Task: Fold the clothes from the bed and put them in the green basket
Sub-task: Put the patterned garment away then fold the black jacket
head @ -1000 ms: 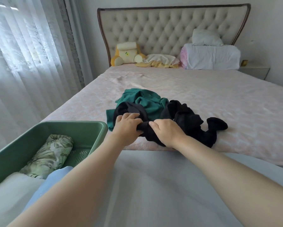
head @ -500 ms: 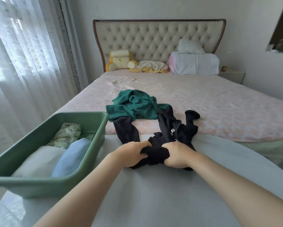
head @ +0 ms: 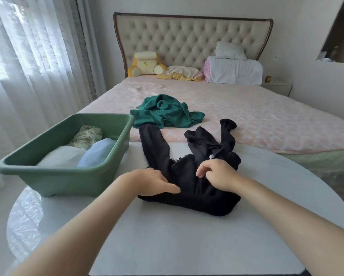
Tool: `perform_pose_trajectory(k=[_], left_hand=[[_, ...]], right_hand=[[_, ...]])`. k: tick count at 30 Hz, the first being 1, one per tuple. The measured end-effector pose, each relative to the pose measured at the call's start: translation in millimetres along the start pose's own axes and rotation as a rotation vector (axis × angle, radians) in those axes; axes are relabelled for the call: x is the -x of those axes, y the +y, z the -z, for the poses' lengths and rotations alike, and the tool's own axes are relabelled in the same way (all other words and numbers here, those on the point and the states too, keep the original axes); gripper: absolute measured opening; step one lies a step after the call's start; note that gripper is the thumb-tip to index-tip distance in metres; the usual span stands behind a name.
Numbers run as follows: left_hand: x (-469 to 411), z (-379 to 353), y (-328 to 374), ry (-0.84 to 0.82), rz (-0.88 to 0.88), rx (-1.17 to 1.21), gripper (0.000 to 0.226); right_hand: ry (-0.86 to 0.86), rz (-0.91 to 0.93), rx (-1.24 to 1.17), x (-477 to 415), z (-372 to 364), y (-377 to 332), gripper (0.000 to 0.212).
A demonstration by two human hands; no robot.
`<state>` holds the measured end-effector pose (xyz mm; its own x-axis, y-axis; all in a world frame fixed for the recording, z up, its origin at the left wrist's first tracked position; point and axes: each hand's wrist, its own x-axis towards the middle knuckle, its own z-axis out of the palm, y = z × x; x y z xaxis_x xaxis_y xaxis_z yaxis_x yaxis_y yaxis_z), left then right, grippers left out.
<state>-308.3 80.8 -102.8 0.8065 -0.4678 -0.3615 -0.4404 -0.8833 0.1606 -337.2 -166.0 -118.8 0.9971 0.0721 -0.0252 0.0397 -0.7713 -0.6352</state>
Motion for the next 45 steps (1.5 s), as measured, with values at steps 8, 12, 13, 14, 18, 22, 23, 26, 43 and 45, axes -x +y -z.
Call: perform_pose_trajectory(k=[8, 12, 13, 14, 18, 22, 23, 26, 43, 45], left_hand=[[-10.4, -14.6, 7.6, 0.351, -0.049, -0.217, 0.037], [-16.8, -29.5, 8.2, 0.279, -0.023, -0.073, 0.066], [-19.3, -29.4, 8.9, 0.265, 0.014, -0.074, 0.064], [-22.0, -28.5, 8.7, 0.263, 0.043, -0.053, 0.060], [-27.1, -21.8, 8.3, 0.228, 0.079, -0.030, 0.050], [-24.6, -19.0, 12.2, 0.316, 0.068, -0.043, 0.052], [-24.0, -17.6, 11.6, 0.344, 0.081, -0.011, 0.049], [-17.7, -8.4, 6.2, 0.454, 0.148, 0.032, 0.030], [14.7, 22.9, 6.5, 0.489, -0.064, 0.618, 0.030], [16.9, 27.2, 3.7, 0.216, 0.023, 0.472, 0.029]], right_hand=[[-0.193, -0.077, 0.614, 11.0, 17.0, 10.1, 0.075], [-0.354, -0.189, 0.579, 16.2, 29.7, -10.9, 0.064], [-0.425, -0.236, 0.519, 18.1, 35.6, -16.5, 0.057], [-0.485, -0.269, 0.472, 21.2, 40.5, -22.4, 0.049], [-0.204, -0.080, 0.700, 20.2, 34.9, -33.6, 0.023], [0.013, 0.227, 0.581, -3.8, -3.7, -22.1, 0.040], [-0.080, 0.229, 0.498, -6.7, -11.0, -21.1, 0.054], [-0.235, 0.144, 0.513, -13.0, -22.6, -17.7, 0.078], [-0.003, 0.181, 0.058, 14.1, 26.5, -31.1, 0.012], [-0.217, 0.092, 0.163, 23.6, 30.4, -36.5, 0.012]])
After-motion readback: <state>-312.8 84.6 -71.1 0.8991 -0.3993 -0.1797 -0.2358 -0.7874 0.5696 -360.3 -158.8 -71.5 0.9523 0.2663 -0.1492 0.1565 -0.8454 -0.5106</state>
